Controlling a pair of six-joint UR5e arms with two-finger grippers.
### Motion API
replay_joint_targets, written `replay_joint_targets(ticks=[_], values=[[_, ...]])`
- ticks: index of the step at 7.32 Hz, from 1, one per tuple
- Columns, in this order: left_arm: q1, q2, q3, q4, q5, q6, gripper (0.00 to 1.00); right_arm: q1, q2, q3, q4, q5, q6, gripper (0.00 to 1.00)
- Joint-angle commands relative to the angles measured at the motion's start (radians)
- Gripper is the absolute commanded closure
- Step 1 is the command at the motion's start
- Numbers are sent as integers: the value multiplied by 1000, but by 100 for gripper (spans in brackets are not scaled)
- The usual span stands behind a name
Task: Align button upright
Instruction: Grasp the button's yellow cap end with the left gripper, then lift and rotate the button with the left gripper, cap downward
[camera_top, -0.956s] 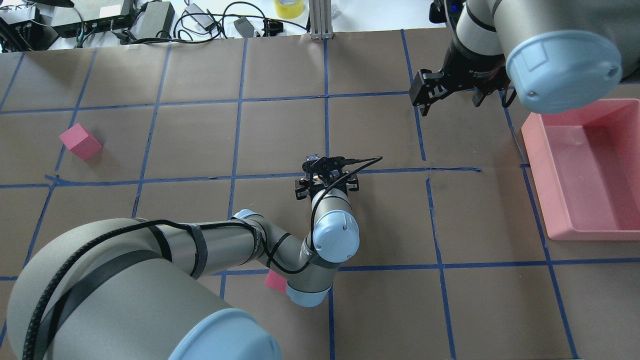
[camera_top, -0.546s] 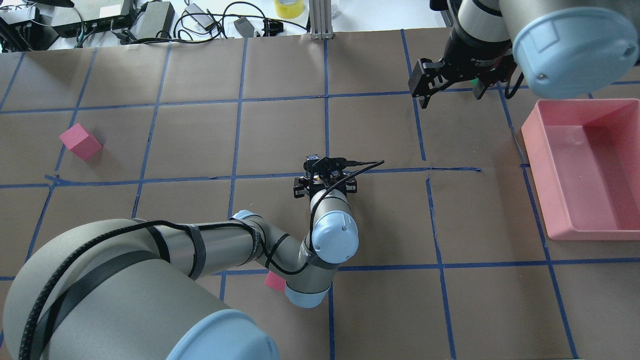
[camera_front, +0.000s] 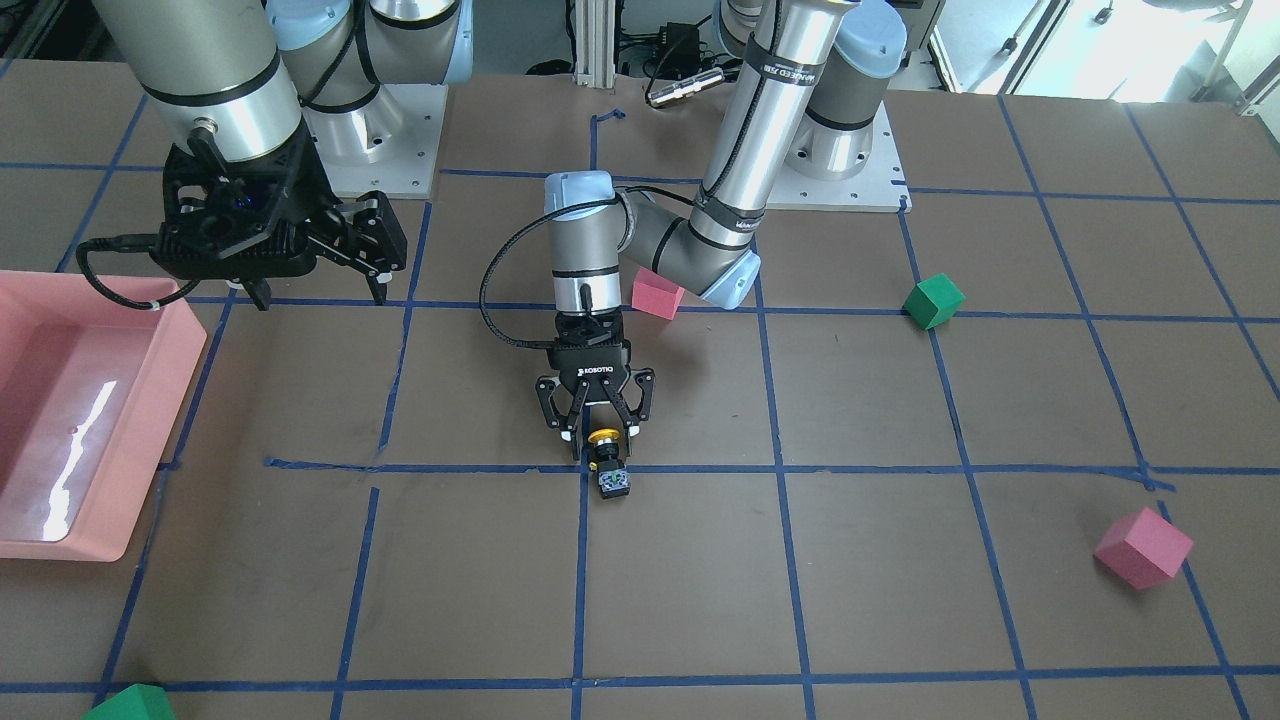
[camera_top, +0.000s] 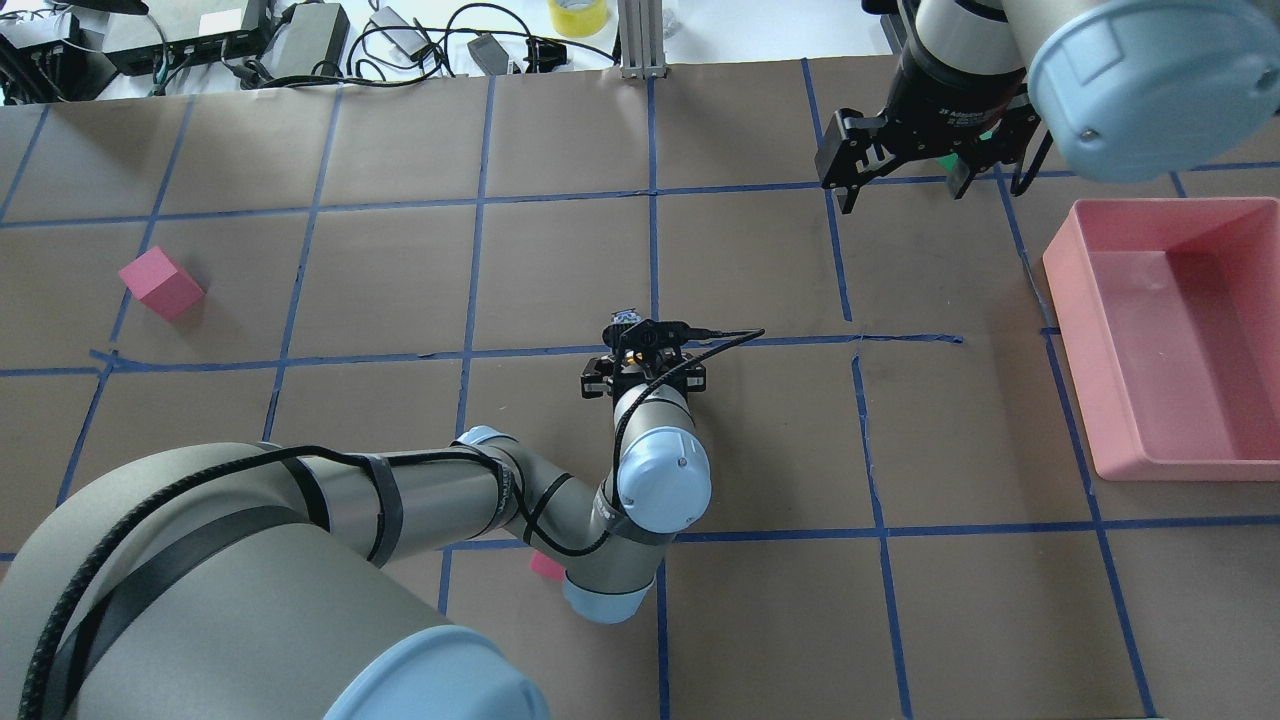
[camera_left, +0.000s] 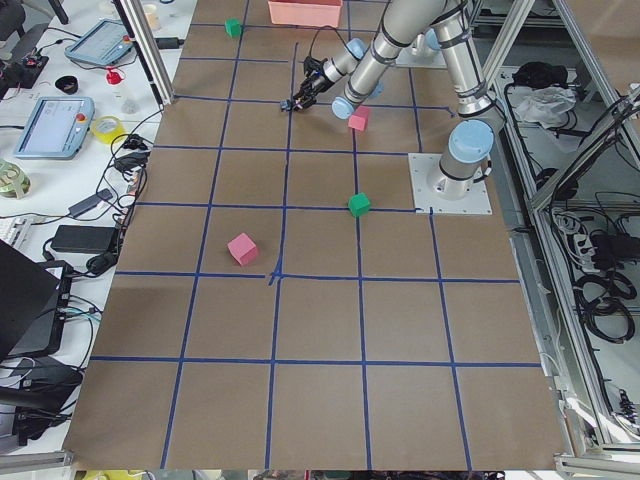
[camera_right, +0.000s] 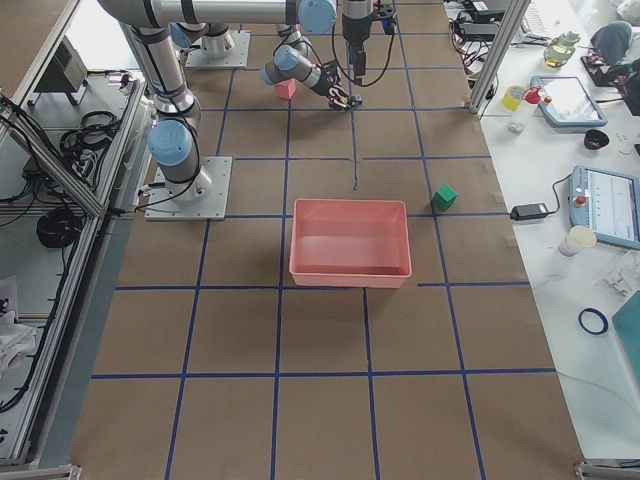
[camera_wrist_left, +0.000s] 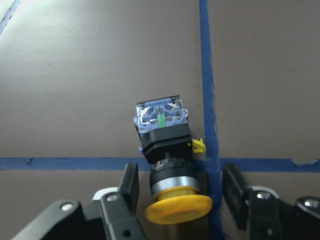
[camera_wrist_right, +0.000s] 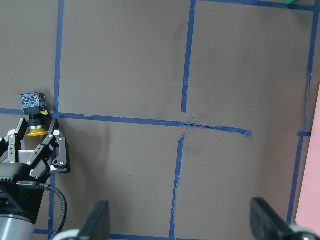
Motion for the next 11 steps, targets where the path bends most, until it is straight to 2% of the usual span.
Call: replay_joint_targets(ticks=[1, 2, 3, 4, 5, 6, 7, 8, 9, 11], values=[[0, 8, 0, -4, 0, 6, 78, 0, 1, 6, -1, 0, 0, 0], [2, 15, 1, -5, -1, 9, 82, 0, 1, 9, 1, 0, 0, 0], [40, 34, 15, -30, -24, 12, 81, 0, 0, 9, 1, 0, 0, 0], [92, 70, 43, -107, -87, 18, 79, 0, 1, 9, -1, 0, 0, 0], [132, 115, 117, -295, -110, 32, 80, 0, 1, 10, 1, 0, 0, 0], [158, 153, 244, -541, -180, 15, 80, -1, 1, 12, 1, 0, 0, 0], [199, 167, 368, -756, -290, -40, 79, -1, 1, 12, 1, 0, 0, 0], [236, 178, 436, -860, -376, -86, 79, -3, 1, 12, 1, 0, 0, 0], [259, 180, 455, -984, -456, -193, 85, -3, 1, 13, 1, 0, 0, 0], [330, 198, 463, -1216, -745, -440, 86, -5, 1, 13, 1, 0, 0, 0]])
